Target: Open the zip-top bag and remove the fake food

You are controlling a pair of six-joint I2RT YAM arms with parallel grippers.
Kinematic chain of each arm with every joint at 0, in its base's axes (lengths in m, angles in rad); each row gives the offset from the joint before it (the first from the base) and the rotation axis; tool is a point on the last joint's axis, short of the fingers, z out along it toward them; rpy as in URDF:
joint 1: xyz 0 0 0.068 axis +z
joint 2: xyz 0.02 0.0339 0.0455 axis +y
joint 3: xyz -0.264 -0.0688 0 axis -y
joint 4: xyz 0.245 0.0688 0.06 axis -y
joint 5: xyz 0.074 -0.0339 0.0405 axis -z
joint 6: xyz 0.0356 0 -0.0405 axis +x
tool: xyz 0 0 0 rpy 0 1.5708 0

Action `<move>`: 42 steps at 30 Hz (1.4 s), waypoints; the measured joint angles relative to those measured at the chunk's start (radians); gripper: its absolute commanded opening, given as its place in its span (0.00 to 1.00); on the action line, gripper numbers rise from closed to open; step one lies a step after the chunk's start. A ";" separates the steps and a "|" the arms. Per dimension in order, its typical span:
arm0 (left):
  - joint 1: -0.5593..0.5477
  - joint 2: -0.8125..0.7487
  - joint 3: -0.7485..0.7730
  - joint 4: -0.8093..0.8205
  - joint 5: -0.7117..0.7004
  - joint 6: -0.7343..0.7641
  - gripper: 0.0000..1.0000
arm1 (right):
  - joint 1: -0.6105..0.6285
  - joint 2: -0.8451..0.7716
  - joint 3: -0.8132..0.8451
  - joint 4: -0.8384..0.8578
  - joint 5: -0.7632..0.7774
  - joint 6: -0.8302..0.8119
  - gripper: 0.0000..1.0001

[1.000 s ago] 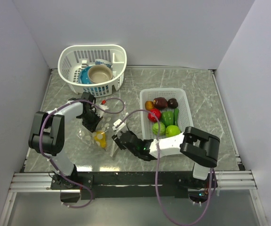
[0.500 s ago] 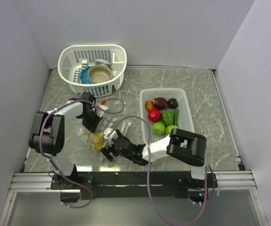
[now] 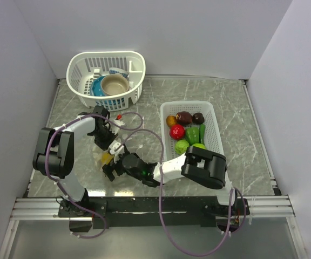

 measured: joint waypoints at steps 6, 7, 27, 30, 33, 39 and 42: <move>0.002 0.000 0.000 0.000 0.012 -0.003 0.01 | -0.009 0.078 0.110 0.008 0.031 0.047 1.00; 0.002 0.000 0.000 0.000 0.014 -0.003 0.01 | -0.014 0.098 0.124 0.004 0.036 0.053 1.00; 0.002 0.001 0.000 -0.007 0.037 -0.004 0.01 | -0.070 0.018 -0.066 -0.015 0.008 0.075 0.30; 0.006 0.010 0.007 -0.011 0.037 -0.014 0.01 | -0.076 -0.096 -0.149 -0.023 -0.003 0.069 0.25; 0.014 0.022 0.022 -0.016 0.036 -0.031 0.01 | -0.076 -0.235 -0.209 -0.049 -0.020 0.061 0.18; 0.029 0.030 0.035 -0.005 0.011 -0.047 0.01 | -0.084 -0.487 -0.284 -0.136 -0.076 0.050 0.03; 0.035 0.030 0.037 -0.001 0.008 -0.049 0.01 | -0.100 -0.610 -0.327 -0.204 -0.066 0.050 0.00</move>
